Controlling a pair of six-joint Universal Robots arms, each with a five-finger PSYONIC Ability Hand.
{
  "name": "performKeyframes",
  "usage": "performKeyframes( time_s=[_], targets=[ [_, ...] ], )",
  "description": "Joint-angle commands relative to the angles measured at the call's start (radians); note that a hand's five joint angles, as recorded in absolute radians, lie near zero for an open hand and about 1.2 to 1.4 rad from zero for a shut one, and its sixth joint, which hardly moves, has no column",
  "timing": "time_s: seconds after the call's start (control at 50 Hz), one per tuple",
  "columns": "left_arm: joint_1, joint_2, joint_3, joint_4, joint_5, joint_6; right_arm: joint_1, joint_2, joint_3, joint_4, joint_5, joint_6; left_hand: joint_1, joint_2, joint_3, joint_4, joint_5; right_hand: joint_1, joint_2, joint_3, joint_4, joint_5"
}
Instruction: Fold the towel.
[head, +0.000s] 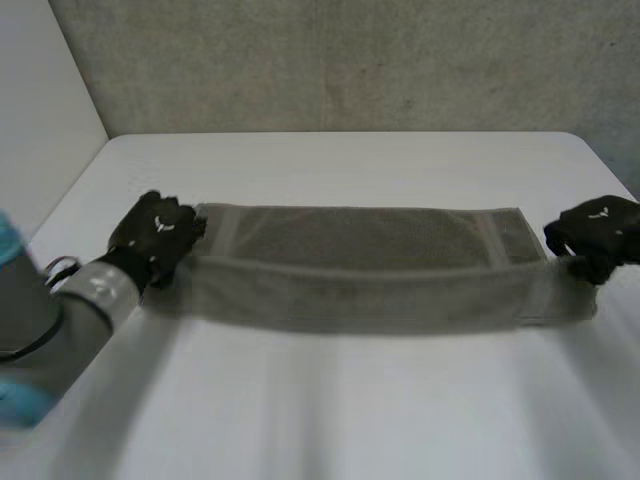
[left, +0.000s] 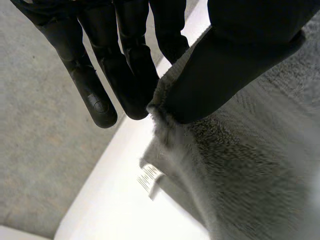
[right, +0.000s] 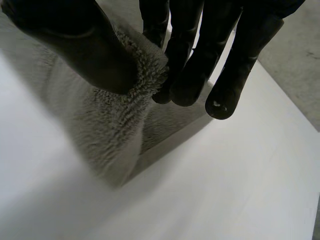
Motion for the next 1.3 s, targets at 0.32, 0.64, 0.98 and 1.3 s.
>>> performKeyframes(
  time_s=[0.32, 0.64, 0.98, 1.3],
  targets=[
    [-0.099, -0.698, 0.767, 0.199, -0.181, 0.0, 0.242, 0.454, -0.329, -0.703, 0.335, 0.149, 0.197, 0.179, 0.18, 0.178, 0.189, 0.075, 0.061, 0.061, 0.067, 0.055],
    [-0.114, -0.734, 0.735, 0.271, -0.182, -0.003, 0.244, 0.489, -0.306, -0.692, 0.389, 0.155, -1.021, -1.039, -1.038, -1.04, -1.029, -1.147, -1.161, -1.16, -1.154, -1.166],
    [-0.094, -0.24, 0.294, 0.254, -0.173, -0.342, 0.233, 0.096, -0.041, -0.441, 0.301, 0.299, -1.021, -1.039, -1.038, -1.04, -1.029, -1.147, -1.161, -1.16, -1.154, -1.166],
    [-0.091, -0.018, -0.042, 0.266, -0.167, -0.631, 0.127, 0.226, 0.022, -0.465, 0.191, 0.311, -1.021, -1.039, -1.038, -1.04, -1.029, -0.878, -0.893, -0.892, -0.886, -0.898]
  ],
)
